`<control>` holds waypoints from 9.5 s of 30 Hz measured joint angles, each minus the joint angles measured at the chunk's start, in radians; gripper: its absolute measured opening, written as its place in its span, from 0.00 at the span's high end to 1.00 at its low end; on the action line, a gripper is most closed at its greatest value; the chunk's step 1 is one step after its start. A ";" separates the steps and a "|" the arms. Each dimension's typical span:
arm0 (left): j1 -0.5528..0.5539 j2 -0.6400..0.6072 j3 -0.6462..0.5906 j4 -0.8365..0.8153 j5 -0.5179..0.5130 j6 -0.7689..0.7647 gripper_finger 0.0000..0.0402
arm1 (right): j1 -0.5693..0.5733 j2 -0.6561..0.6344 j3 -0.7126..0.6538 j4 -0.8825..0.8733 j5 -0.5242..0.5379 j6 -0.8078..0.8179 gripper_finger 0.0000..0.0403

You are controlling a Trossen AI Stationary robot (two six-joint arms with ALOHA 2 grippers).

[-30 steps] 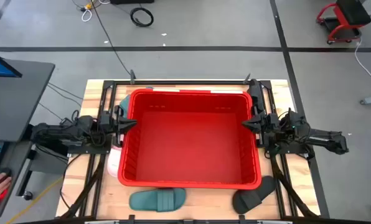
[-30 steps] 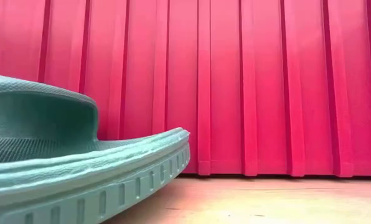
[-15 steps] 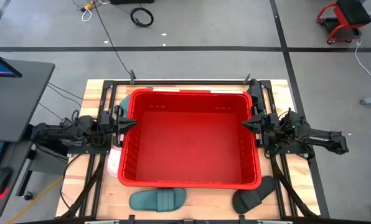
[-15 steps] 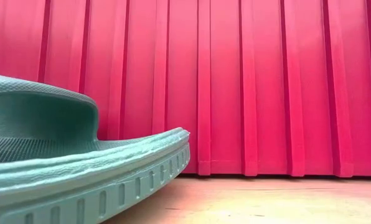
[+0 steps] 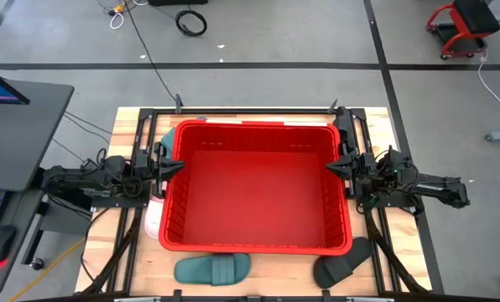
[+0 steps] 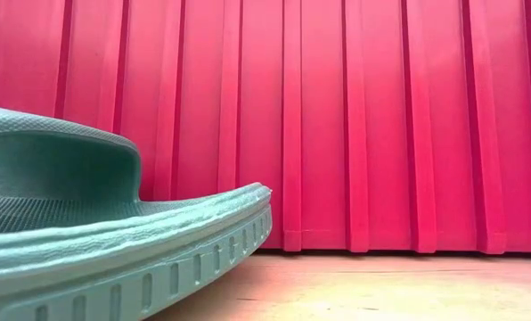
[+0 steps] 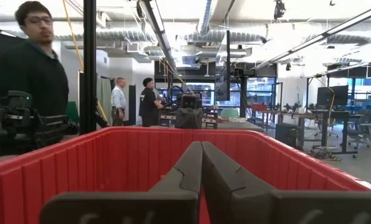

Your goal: Pick and place slides into bin

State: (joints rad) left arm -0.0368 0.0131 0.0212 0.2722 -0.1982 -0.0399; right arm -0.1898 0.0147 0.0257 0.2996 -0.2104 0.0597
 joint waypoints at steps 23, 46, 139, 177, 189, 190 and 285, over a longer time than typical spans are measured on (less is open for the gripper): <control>0.000 0.000 0.000 0.000 0.000 0.000 0.92 | 0.000 0.000 0.000 0.000 0.000 0.000 0.97; 0.000 0.000 0.000 0.000 0.000 0.000 0.93 | 0.000 0.000 0.000 0.000 0.000 0.000 0.97; 0.000 0.000 0.000 0.000 0.000 0.000 0.92 | -0.995 1.849 1.837 -1.778 0.386 0.124 0.18; 0.000 0.000 0.000 0.000 0.000 0.000 0.93 | -0.944 2.085 1.828 -1.828 0.569 -0.280 0.21; 0.000 0.000 0.000 0.000 0.000 0.000 0.90 | -0.948 2.100 1.828 -1.839 0.519 -0.405 0.21; 0.000 0.000 0.000 0.000 0.000 0.000 0.90 | -0.952 2.099 1.829 -1.845 0.494 -0.413 0.22; 0.000 0.000 0.000 0.074 -0.552 -0.001 0.92 | -0.768 1.215 0.669 -0.778 0.826 1.629 0.94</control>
State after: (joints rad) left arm -0.0368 0.0128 0.0212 0.3464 -0.7506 -0.0406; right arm -0.9573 1.2298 0.6945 -0.4780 0.6153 1.6891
